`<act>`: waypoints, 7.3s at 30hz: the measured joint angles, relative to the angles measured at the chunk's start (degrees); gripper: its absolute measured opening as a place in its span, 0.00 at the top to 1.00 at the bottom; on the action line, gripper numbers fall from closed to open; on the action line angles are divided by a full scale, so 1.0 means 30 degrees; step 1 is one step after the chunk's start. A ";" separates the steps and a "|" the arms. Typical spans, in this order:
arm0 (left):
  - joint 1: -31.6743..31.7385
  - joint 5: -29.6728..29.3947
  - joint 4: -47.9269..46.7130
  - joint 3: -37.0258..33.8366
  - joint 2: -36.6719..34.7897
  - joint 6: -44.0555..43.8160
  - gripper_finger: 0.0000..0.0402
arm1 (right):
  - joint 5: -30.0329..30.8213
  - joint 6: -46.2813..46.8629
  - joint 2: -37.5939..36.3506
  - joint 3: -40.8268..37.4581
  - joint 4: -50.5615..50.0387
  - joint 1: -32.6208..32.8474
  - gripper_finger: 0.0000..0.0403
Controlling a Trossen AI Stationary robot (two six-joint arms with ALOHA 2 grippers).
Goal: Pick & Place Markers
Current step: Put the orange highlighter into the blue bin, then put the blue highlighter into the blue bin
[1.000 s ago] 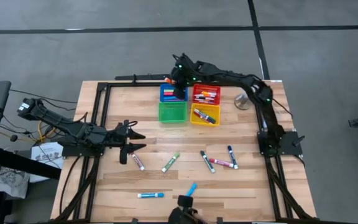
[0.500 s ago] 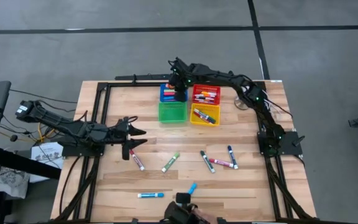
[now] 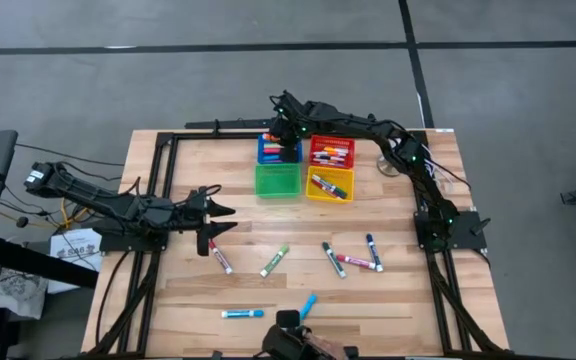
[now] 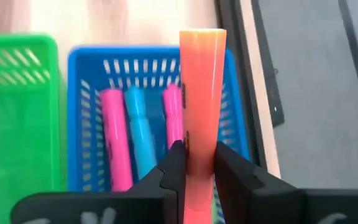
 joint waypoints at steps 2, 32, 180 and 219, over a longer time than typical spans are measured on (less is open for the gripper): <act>0.0000 0.0000 0.0006 0.0007 0.0000 0.0001 0.56 | -0.0313 0.0156 0.0000 0.0000 0.0019 0.0000 0.87; 0.0000 0.0007 0.0131 0.0007 0.0000 0.0000 0.56 | -0.0435 0.0018 -0.0015 -0.1035 -0.0055 0.0517 0.72; -0.3096 0.3405 -0.4631 2.2453 2.6098 -1.8198 0.56 | 1.4401 2.0986 -3.0663 -2.0939 -0.0135 2.6785 0.75; -0.4481 0.4181 -0.7752 2.2913 2.7824 -2.0159 0.56 | 1.3542 2.0521 -3.5243 -2.9201 0.8042 2.6454 0.75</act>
